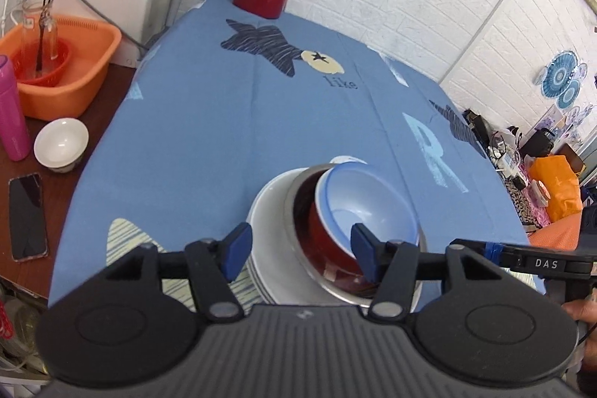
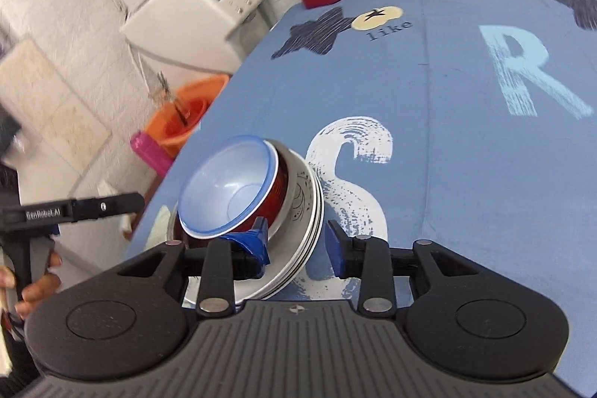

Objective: Organize plates and bowls

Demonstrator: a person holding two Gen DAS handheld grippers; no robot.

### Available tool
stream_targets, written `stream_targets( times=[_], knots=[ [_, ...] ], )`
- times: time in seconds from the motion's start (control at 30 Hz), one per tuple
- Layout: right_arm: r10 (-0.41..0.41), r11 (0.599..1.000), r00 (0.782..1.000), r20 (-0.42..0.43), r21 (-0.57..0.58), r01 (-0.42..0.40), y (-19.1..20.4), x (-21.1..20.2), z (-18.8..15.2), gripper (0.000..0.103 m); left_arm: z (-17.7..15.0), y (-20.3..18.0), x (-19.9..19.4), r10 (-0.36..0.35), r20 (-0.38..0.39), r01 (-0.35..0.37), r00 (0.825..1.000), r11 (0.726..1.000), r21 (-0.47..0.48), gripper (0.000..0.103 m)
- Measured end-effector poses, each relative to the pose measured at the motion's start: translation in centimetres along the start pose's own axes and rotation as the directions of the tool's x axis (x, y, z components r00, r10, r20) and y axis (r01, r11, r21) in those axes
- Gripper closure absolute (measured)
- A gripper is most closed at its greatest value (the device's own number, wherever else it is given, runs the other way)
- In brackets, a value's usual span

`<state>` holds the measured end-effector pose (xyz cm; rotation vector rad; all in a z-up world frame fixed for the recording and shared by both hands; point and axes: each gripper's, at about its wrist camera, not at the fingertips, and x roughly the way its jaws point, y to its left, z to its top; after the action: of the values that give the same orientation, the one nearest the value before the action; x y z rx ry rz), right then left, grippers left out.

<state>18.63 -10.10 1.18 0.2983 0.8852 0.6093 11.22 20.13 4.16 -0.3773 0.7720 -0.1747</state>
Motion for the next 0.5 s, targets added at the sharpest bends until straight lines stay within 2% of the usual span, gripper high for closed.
stream_targets(
  times=[0.13, 0.2, 0.27, 0.33, 0.4, 0.47, 0.5],
  knots=[
    [-0.011, 0.996, 0.995, 0.098, 0.091, 0.002, -0.6, -0.9, -1.4, 0.085, -0.3, -2.4, -0.6, -0.021, 0.044, 0.020, 0.999, 0.999, 0.040, 0.045],
    [-0.074, 0.990, 0.986, 0.149, 0.131, 0.055, -0.4, -1.3, -2.1, 0.084, -0.6, -4.0, -0.9, -0.040, 0.070, 0.036, 0.997, 0.998, 0.056, 0.045],
    [-0.163, 0.969, 0.974, 0.156, 0.213, 0.128, -0.2, -1.6, -2.3, 0.082, -0.9, -5.9, -1.2, -0.060, 0.096, 0.052, 0.994, 0.995, 0.081, 0.044],
    [-0.163, 0.961, 0.970, 0.182, 0.252, 0.114, -0.2, -2.0, -2.8, 0.081, -1.5, -7.6, -1.4, -0.079, 0.135, 0.066, 0.988, 0.993, 0.098, 0.043],
    [-0.146, 0.972, 0.954, 0.263, 0.216, 0.089, 0.2, -2.7, -3.5, 0.081, -2.5, -9.5, -1.7, -0.095, 0.184, 0.073, 0.978, 0.990, 0.123, 0.041],
    [-0.169, 0.967, 0.922, 0.349, 0.238, 0.087, 0.4, -3.5, -4.7, 0.080, -3.7, -11.2, -1.8, -0.083, 0.229, 0.054, 0.970, 0.990, 0.130, 0.041],
    [-0.172, 0.966, 0.914, 0.368, 0.244, 0.084, 0.4, -3.7, -5.1, 0.078, -4.5, -12.0, -1.9, -0.077, 0.243, 0.044, 0.967, 0.989, 0.140, 0.040]
  ],
)
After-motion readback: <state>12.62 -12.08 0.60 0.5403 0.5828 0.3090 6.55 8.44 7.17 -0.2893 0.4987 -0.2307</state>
